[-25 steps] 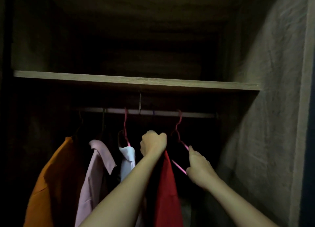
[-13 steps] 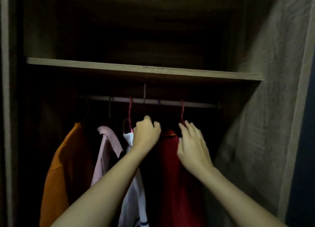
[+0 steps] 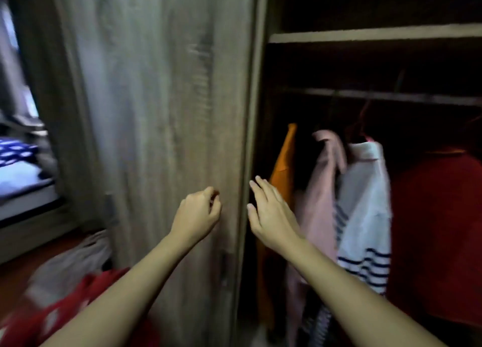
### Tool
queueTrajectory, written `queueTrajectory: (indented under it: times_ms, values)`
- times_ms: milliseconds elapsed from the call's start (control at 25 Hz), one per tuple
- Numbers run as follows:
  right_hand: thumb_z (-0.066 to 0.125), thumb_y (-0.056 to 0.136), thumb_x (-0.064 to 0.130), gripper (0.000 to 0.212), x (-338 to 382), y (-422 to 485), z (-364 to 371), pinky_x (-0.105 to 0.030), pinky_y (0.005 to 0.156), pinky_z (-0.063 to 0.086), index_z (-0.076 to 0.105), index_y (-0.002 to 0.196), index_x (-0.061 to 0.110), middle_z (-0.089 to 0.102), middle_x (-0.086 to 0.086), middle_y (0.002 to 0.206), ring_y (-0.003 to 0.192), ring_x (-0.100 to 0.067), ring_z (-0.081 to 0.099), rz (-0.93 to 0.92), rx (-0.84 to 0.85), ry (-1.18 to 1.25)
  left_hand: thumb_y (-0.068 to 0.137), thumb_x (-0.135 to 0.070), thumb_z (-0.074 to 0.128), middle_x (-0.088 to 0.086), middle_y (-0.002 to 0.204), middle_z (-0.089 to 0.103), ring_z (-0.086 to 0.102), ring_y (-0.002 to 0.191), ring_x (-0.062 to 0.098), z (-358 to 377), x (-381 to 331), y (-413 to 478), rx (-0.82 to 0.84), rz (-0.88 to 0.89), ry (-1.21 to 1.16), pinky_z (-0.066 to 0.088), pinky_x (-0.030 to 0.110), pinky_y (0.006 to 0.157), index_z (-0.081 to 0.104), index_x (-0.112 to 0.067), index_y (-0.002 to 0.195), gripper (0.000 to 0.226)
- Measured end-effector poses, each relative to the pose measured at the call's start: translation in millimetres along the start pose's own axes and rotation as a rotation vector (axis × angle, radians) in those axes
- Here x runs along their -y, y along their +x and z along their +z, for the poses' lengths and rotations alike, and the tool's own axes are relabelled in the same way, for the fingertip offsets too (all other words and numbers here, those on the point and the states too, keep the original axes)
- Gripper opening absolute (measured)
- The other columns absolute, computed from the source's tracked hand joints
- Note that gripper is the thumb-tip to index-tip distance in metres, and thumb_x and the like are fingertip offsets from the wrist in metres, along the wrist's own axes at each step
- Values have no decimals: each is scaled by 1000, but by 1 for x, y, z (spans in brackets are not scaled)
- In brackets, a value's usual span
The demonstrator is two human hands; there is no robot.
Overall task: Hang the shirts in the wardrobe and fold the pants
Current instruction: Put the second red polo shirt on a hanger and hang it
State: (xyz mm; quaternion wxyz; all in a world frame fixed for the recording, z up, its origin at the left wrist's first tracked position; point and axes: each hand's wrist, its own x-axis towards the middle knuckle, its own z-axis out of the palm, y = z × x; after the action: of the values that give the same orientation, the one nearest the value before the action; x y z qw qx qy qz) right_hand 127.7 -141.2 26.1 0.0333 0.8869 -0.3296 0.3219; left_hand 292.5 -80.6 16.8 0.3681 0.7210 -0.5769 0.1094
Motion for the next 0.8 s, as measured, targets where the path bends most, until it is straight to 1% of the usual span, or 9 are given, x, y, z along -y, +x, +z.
queueTrajectory:
  times_ms: [120,200,320,400,480,560,680,720,800]
  values:
    - [33,91,33,57,67,12,56,-33,115,19,34,141,5,32,-13,151,140,-27,27,-109,136,84,84,-41,32,12,108,70,65,100,31,-33,110,-58,98,-98,135,51,37,83,65,-11,112,53]
    - [31,90,36,59,113,21,93,-33,115,18,35,140,5,30,-13,151,141,-27,26,-178,223,141,79,-48,21,12,113,69,64,103,29,-59,182,-97,174,-186,200,51,36,86,66,-9,110,67]
    - [31,92,40,59,176,26,146,-33,115,19,37,140,5,33,-14,150,140,-27,27,-232,328,206,85,-51,18,13,117,65,61,107,29,-95,268,-155,245,-425,299,47,37,86,63,-10,107,65]
    - [39,96,36,55,212,23,181,-30,115,15,32,142,6,29,-12,151,141,-24,23,-221,428,242,90,-56,8,12,134,53,50,124,28,-109,313,-191,282,-548,356,43,38,97,55,-12,122,72]
    - [40,96,40,60,239,19,211,-29,115,14,28,144,6,26,-13,153,142,-24,20,-180,520,273,94,-55,6,9,151,32,28,140,25,-115,339,-218,313,-656,396,30,41,111,38,-15,141,70]
    - [40,93,50,70,258,15,238,-31,115,12,24,145,6,23,-15,153,142,-26,18,-139,607,287,93,-56,11,4,157,19,14,145,22,-115,351,-237,354,-707,392,16,42,115,23,-15,148,70]
    - [43,81,69,90,277,6,273,-39,117,11,19,147,14,17,-17,155,144,-31,12,-22,776,298,70,-71,-13,0,158,17,7,146,17,-111,352,-253,395,-614,457,6,41,117,16,-15,150,102]
    - [45,77,73,93,284,2,285,-44,118,11,18,148,19,14,-17,155,144,-33,8,3,833,287,65,-77,-20,-1,158,18,7,146,16,-110,354,-256,361,-605,453,5,41,117,17,-15,150,111]
    - [50,76,70,90,295,-11,311,-52,117,11,18,147,26,17,-18,154,144,-37,4,-13,856,216,55,-78,-32,-1,157,19,8,146,15,-109,360,-258,357,-601,444,4,40,117,17,-14,149,124]
